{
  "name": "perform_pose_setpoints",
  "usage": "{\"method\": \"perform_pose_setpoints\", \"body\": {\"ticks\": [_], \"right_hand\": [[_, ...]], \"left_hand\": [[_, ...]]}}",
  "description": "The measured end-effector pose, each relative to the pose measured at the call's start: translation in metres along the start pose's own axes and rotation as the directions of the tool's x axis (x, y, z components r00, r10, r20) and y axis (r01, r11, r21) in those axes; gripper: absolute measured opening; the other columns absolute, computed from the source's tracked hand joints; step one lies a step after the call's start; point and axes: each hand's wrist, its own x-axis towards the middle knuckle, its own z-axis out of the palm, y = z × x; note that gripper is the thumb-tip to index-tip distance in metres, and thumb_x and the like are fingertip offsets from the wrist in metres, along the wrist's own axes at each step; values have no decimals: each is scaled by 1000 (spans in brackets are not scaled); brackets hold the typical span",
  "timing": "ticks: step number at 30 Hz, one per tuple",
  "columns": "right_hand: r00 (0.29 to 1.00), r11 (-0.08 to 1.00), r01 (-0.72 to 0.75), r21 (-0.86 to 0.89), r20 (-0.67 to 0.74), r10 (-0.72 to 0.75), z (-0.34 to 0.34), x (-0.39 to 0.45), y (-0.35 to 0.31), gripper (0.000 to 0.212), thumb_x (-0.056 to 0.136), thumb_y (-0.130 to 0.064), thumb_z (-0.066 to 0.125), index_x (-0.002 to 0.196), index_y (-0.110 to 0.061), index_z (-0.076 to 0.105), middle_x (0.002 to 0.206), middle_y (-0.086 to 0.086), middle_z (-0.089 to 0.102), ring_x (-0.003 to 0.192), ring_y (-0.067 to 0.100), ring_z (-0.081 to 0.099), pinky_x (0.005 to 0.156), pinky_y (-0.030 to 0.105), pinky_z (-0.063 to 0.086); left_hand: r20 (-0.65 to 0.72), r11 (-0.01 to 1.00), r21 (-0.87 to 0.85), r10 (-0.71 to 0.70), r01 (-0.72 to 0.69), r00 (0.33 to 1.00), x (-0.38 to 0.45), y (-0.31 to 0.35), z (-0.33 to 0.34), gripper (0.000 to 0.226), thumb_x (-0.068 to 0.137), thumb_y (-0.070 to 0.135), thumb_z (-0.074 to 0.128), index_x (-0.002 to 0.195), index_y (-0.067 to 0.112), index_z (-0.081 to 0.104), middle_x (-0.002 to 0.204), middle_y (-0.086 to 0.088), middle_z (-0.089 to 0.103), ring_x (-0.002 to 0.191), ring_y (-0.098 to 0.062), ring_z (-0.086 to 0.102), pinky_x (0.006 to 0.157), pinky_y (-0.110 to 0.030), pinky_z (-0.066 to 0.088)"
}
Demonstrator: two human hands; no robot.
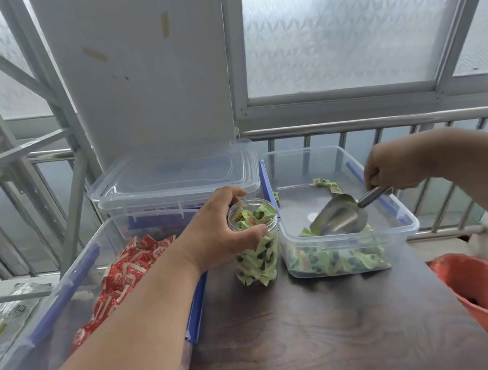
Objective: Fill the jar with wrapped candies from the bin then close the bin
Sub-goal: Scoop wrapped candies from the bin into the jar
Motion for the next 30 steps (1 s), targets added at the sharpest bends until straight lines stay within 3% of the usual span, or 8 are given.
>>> {"method": "perform_pose_setpoints", "body": {"ticks": [4, 6, 7, 10, 15, 19, 25, 30], "right_hand": [[985, 970, -87, 227, 164, 50, 44, 21, -23, 31, 98, -4, 46, 95, -13, 75, 82, 7, 76, 54, 23, 56, 48, 25, 46], [983, 966, -113, 234, 169, 74, 61, 25, -31, 28, 100, -9, 48, 109, -2, 74, 90, 10, 77, 58, 24, 53, 52, 29, 46], [988, 961, -110, 254, 131, 79, 65, 24, -32, 30, 102, -23, 53, 108, -3, 75, 88, 8, 76, 58, 23, 53, 54, 30, 48], [994, 893, -101, 438, 88, 69, 62, 15, -29, 59, 93, -63, 57, 82, -8, 74, 66, 3, 61, 54, 21, 49, 53, 27, 40], [987, 848, -84, 523, -74, 144, 49, 6, -9, 46, 91, -54, 68, 77, -12, 81, 77, 10, 75, 67, 21, 60, 62, 29, 45], [970, 734, -140, 665, -57, 237, 46, 1, 17, 48, 90, -55, 69, 67, -14, 82, 59, 3, 58, 55, 21, 40, 47, 25, 31], [971, 662, -82, 745, -91, 222, 41, -10, 33, 46, 90, -57, 67, 72, -18, 83, 58, 3, 58, 62, 23, 42, 52, 29, 33], [986, 672, 19, 740, -124, 108, 23, -18, 15, 43, 90, -58, 67, 77, -20, 84, 61, 0, 59, 62, 21, 42, 55, 30, 35]], "left_hand": [[-14, 1000, 2, -8, 8, 1000, -1, 1, 0, 78, 89, 46, 87, 154, 28, 48, 141, 9, 54, 129, -12, 57, 108, -30, 50], [-11, 1000, -1, -11, 11, 1000, -2, 1, 0, 77, 89, 47, 87, 153, 28, 48, 142, 10, 54, 131, -11, 56, 108, -29, 49], [-11, 1000, 1, -11, 11, 1000, -2, 1, 0, 77, 89, 48, 87, 153, 29, 48, 142, 10, 54, 131, -12, 56, 109, -30, 50], [-10, 1000, 2, -12, 12, 1000, -1, -2, 0, 78, 88, 51, 87, 152, 30, 49, 143, 9, 56, 132, -13, 58, 112, -35, 52], [-7, 1000, 4, -9, 9, 1000, 0, -4, 0, 79, 87, 54, 86, 152, 32, 48, 143, 11, 56, 133, -12, 57, 112, -35, 52], [-7, 1000, 10, -12, 12, 1000, 0, -4, 1, 79, 88, 53, 86, 154, 31, 47, 145, 11, 53, 135, -11, 53, 111, -31, 48], [3, 1000, 0, -11, 11, 1000, 0, -1, 1, 79, 90, 50, 85, 155, 31, 46, 141, 13, 50, 133, -11, 53, 106, -28, 46], [3, 1000, -1, -17, 17, 1000, 0, -2, 2, 83, 90, 52, 85, 158, 33, 42, 143, 11, 49, 133, -13, 51, 106, -30, 46]]}}
